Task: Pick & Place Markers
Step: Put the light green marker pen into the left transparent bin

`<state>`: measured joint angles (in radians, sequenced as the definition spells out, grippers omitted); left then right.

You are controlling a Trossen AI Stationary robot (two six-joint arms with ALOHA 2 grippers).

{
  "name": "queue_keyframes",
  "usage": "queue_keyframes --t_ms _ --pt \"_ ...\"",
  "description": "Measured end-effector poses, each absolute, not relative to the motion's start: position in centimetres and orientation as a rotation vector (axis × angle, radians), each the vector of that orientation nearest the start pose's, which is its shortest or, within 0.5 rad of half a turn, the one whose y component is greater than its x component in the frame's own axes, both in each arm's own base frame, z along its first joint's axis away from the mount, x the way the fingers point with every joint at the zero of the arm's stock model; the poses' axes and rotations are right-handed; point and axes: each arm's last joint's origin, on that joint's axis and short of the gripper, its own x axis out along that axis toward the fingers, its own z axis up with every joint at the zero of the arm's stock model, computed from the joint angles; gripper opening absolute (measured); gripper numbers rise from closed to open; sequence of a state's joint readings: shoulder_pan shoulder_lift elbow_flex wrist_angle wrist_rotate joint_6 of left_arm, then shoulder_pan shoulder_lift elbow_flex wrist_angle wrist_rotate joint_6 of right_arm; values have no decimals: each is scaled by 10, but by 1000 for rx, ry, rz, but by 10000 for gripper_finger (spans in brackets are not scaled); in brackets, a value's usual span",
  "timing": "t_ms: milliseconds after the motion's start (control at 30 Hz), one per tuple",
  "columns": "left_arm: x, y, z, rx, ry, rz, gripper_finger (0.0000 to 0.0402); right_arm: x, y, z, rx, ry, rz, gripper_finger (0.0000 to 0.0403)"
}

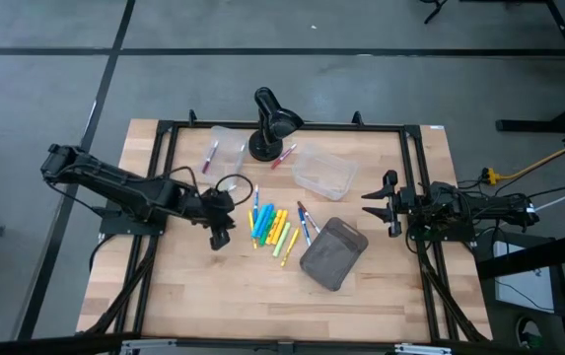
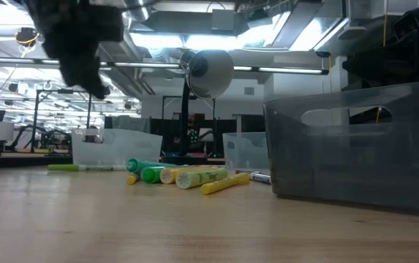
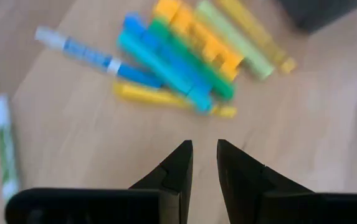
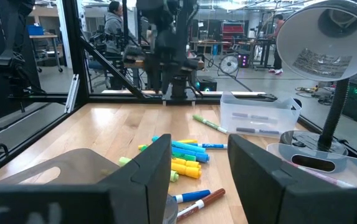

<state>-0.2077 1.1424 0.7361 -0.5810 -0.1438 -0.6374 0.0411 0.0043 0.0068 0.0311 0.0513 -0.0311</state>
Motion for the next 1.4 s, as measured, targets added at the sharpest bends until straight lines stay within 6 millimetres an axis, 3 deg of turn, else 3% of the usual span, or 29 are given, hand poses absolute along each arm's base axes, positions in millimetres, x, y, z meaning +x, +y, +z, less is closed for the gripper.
queue_keyframes --t_ms 367,667,933,1133,1400 --pt "205 -36 196 -270 1162 389 69 97 3 169 -30 -34 -11 157" --pt "211 -32 178 -82 1223 513 113 97 3 169 -30 -34 -10 157" --pt "220 -17 156 -63 1298 642 167 97 3 169 -30 -34 -11 157" --pt "220 -5 159 -64 1280 696 183 97 3 169 -30 -34 -11 157" --pt "202 6 149 -171 1191 692 185 97 3 169 -30 -34 -11 157"
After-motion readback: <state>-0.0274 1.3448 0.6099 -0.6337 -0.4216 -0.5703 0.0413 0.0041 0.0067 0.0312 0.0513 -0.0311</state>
